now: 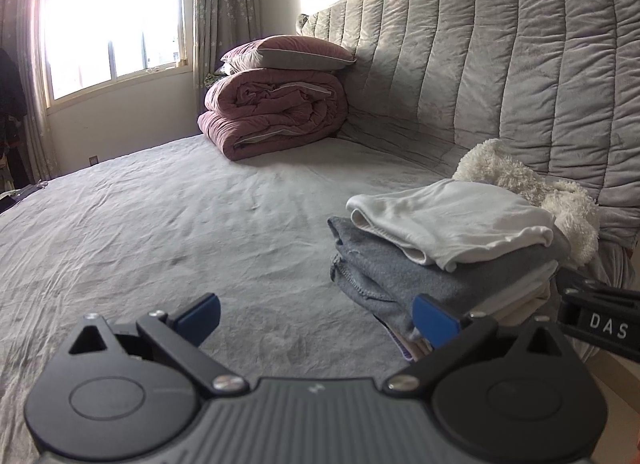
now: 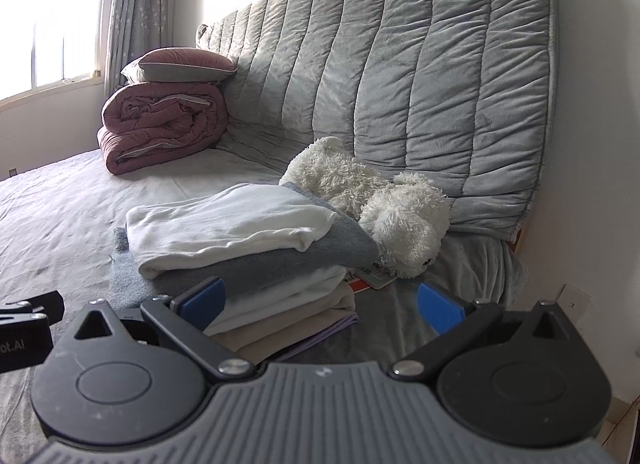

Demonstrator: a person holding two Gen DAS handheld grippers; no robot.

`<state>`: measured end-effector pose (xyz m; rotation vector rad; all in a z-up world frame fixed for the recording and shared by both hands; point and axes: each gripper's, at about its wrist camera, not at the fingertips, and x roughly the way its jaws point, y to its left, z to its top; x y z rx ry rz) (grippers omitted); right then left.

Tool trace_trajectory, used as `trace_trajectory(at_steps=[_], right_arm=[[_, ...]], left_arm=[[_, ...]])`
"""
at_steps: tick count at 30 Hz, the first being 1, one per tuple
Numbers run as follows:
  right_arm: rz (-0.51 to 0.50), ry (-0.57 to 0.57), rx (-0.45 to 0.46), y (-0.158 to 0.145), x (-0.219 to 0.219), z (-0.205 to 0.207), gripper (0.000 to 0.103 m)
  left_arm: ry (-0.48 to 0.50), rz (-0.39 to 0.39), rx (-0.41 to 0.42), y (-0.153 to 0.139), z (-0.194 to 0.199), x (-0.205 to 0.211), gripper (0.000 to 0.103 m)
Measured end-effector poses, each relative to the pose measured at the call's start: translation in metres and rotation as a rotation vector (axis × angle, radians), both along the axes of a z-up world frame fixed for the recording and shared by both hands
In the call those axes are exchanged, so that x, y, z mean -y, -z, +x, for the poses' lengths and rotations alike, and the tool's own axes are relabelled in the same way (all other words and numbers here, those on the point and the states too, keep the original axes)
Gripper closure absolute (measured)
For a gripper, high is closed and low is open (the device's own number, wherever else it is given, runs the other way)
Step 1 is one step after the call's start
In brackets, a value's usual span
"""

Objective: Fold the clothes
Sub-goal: 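Open both grippers and withdraw them from the clothes stack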

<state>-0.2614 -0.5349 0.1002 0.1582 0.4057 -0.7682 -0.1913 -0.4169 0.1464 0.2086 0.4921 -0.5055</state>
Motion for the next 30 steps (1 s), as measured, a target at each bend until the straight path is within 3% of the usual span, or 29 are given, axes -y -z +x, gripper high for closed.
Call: trace_trajectory(at_steps=[30], right_arm=[[-0.017, -0.029, 0.008, -0.0018, 0.0000, -0.0011, 0.000]], left_arm=[[0.058, 0.002, -0.035, 0.0062, -0.0076, 0.0081, 0.001]])
